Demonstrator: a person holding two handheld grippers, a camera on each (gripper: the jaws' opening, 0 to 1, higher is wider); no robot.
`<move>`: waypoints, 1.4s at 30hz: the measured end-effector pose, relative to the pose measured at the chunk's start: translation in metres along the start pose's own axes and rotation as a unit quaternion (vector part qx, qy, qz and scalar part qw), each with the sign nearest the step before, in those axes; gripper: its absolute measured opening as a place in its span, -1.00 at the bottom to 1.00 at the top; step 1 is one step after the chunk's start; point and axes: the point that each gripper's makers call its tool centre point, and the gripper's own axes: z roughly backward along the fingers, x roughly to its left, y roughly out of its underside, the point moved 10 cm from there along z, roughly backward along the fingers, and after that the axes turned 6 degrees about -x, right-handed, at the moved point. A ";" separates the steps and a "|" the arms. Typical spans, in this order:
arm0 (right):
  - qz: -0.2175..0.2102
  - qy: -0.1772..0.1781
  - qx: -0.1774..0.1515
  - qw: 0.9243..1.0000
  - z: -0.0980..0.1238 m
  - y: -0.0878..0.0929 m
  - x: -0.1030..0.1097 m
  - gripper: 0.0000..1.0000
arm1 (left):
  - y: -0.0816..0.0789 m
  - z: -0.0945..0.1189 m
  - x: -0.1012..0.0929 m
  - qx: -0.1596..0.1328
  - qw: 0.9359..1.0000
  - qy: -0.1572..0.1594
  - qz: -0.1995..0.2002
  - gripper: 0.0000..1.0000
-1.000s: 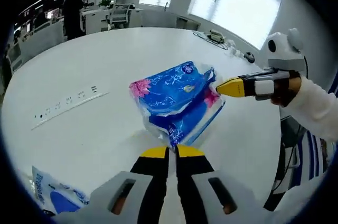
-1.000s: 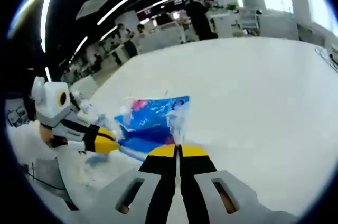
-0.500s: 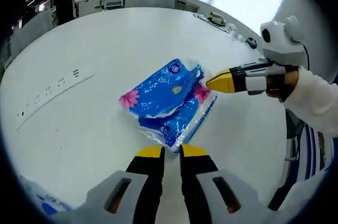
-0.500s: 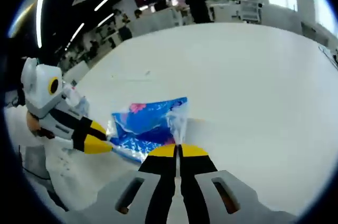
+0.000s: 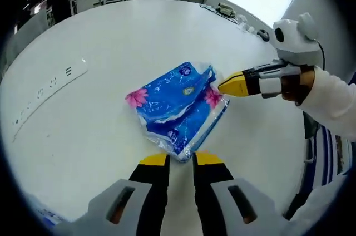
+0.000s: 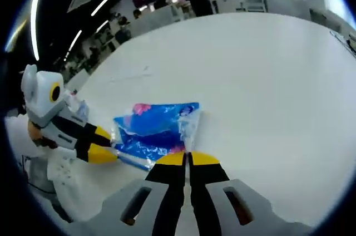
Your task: Arrange the tabletop items into an orderly group along one side of the table until the central work area is clear of visible clutter.
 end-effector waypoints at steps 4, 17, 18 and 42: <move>-0.013 -0.001 0.001 1.000 -0.001 0.002 0.001 -1.00 | 0.001 0.001 0.002 0.001 1.000 -0.003 0.000 -0.66; 0.006 0.009 -0.037 0.999 0.011 -0.005 0.010 -0.30 | -0.009 0.040 0.006 -0.055 0.998 -0.038 0.014 -0.04; 0.011 0.006 -0.043 0.999 0.015 -0.006 0.012 -0.25 | -0.010 0.047 0.005 -0.064 0.997 -0.039 0.013 0.02; 0.017 -0.017 -0.102 0.994 0.114 0.026 0.073 -0.01 | 0.067 0.201 0.002 -0.158 0.983 -0.095 0.024 0.50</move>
